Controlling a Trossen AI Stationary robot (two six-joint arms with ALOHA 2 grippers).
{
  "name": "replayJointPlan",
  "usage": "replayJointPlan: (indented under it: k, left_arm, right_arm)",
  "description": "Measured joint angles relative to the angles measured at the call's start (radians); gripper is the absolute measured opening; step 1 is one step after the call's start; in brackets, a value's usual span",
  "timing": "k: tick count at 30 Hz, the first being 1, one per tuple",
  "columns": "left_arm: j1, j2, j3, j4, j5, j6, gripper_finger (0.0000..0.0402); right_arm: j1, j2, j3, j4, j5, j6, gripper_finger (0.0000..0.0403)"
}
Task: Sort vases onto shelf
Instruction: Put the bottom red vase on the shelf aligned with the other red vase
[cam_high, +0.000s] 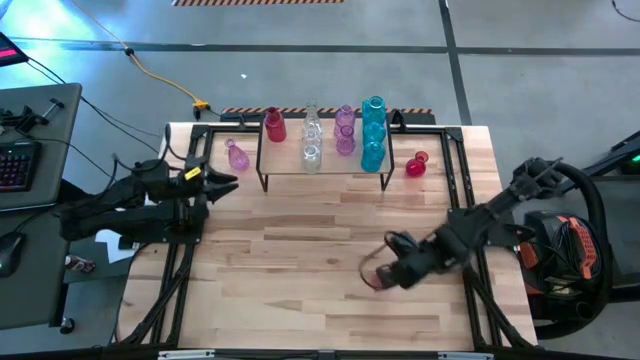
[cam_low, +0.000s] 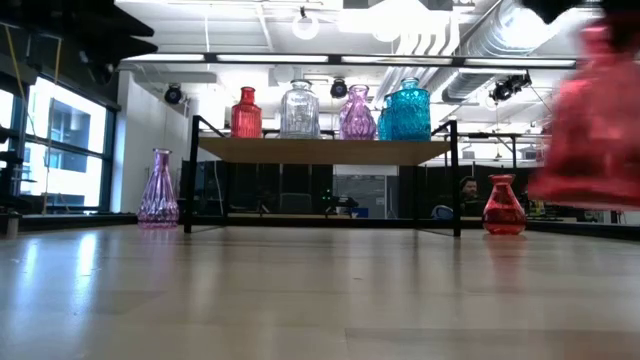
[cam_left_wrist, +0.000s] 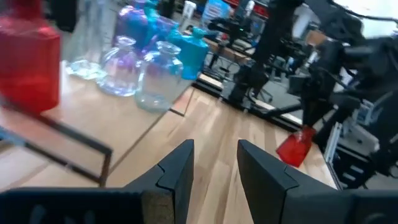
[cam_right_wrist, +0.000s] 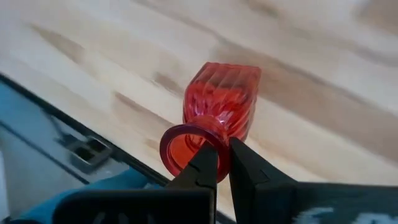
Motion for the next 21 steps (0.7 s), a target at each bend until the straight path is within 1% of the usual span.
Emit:
replayJointPlan:
  k: [3, 7, 10, 14, 17, 21]
  left_arm:
    - [0.000, 0.050, 0.000, 0.051, 0.021, 0.042, 0.0115]
    - [0.000, 0.111, 0.000, 0.107, 0.022, 0.133, 0.0115]
    - [0.000, 0.154, 0.000, 0.124, 0.043, 0.146, 0.0116]
    - [0.000, 0.209, 0.000, 0.127, 0.138, 0.146, 0.0116]
    - [0.000, 0.250, 0.000, 0.141, 0.199, 0.139, 0.0116]
    - [0.000, 0.310, 0.000, 0.231, 0.296, 0.134, 0.0116]
  right_arm:
    - [-0.078, 0.000, 0.000, 0.073, 0.013, -0.118, 0.0000]
    - [-0.172, 0.000, 0.000, 0.176, 0.013, -0.246, 0.0000]
    - [-0.230, 0.000, 0.000, 0.268, 0.013, -0.321, 0.0000]
    - [-0.293, 0.000, 0.000, 0.386, 0.013, -0.396, 0.0000]
    - [-0.325, 0.000, 0.000, 0.437, 0.007, -0.421, 0.0000]
    - [-0.346, 0.000, 0.000, 0.464, 0.003, -0.421, 0.0000]
